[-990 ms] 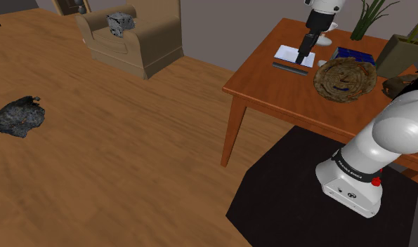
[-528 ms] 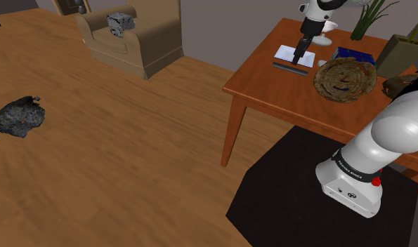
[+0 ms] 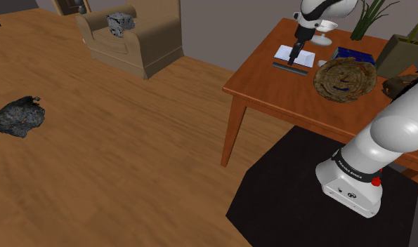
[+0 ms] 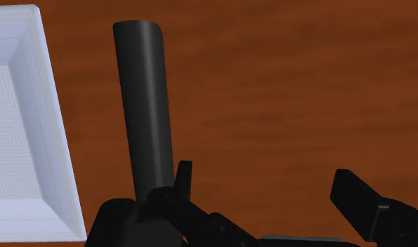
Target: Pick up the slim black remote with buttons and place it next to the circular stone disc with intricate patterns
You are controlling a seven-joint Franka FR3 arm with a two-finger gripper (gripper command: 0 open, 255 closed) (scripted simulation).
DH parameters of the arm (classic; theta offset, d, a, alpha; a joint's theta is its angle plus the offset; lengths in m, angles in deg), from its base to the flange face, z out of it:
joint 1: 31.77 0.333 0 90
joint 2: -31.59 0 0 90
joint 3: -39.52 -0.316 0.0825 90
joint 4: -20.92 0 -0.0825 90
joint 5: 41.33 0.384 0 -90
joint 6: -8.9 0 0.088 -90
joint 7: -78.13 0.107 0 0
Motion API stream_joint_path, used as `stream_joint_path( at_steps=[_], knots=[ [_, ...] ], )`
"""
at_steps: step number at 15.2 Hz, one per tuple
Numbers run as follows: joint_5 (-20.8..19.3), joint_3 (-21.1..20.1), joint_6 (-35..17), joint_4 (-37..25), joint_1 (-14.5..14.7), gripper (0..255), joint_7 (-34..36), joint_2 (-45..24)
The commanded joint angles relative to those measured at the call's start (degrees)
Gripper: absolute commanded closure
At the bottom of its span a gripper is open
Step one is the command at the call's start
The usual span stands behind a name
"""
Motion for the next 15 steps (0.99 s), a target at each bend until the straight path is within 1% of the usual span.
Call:
stream_joint_path(
  at_steps=[1,6,7,14,15],
  knots=[
    [1.45,1.05,-1.80,-2.66,-0.49,0,-2.94,-4.12],
    [6.44,2.13,-4.71,-11.03,-2.75,0,-10.13,-14.95],
    [6.80,2.08,-4.84,-11.70,-3.03,0,-10.61,-15.73],
    [9.07,1.37,-9.81,-10.50,-3.87,0,-12.16,-19.79],
    [9.07,1.37,-9.81,-10.49,-3.88,0,-12.15,-19.78]
  ],
)
